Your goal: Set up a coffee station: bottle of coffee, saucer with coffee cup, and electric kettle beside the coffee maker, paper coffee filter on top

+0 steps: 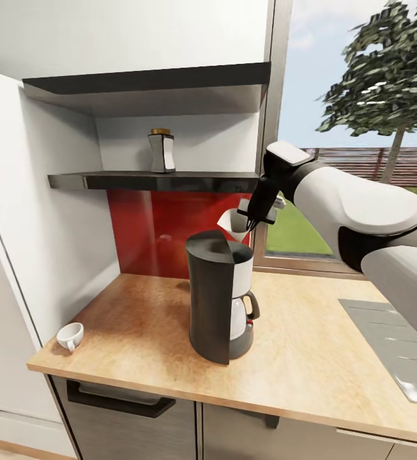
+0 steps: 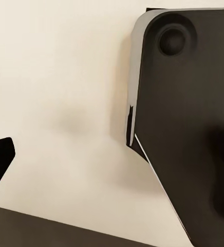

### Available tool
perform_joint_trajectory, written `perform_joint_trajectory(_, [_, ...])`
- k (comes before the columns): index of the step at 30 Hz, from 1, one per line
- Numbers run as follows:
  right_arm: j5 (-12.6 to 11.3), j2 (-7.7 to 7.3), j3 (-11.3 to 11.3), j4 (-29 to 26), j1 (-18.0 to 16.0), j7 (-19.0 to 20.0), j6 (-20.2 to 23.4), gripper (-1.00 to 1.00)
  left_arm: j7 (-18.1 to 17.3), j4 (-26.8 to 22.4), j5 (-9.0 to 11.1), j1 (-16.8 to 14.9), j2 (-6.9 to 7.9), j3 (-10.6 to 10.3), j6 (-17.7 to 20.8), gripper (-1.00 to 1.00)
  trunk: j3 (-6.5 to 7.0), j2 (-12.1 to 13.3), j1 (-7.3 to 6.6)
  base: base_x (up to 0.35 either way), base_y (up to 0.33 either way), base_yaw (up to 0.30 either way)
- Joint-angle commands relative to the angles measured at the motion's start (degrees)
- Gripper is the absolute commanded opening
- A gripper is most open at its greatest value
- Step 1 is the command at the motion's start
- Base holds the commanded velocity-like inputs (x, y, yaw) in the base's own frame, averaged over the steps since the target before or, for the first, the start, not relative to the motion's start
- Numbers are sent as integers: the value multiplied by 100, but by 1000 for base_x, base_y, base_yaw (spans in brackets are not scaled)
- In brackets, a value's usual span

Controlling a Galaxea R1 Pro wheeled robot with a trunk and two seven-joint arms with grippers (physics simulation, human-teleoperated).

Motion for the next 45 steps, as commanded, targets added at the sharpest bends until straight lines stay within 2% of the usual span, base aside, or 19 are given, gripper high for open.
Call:
perform_joint_trajectory(1, [-62,5,7,-13,1,-63,8,-100,8,12,-3,-2,0,30,-34,100,-1,-2,2,0,0,0])
perform_joint_trajectory(7, [-62,1,7,-21,145,-63,9,-100,8,12,-6,-2,0,30,-34,100,-1,-2,2,0,0,0])
perform_joint_trajectory(11, [-62,-65,7,-22,237,-63,8,-100,8,12,-7,-2,0,30,-34,100,-1,-2,2,0,0,0])
perform_joint_trajectory(21, [-61,-130,7,-22,255,-63,8,-100,8,12,-1,-2,0,30,-33,100,-1,-2,2,1,0,0])
perform_joint_trajectory(45, [-56,-134,14,-13,256,-63,17,-100,8,12,-1,-2,6,35,-42,100,-1,-2,2,22,9,0])
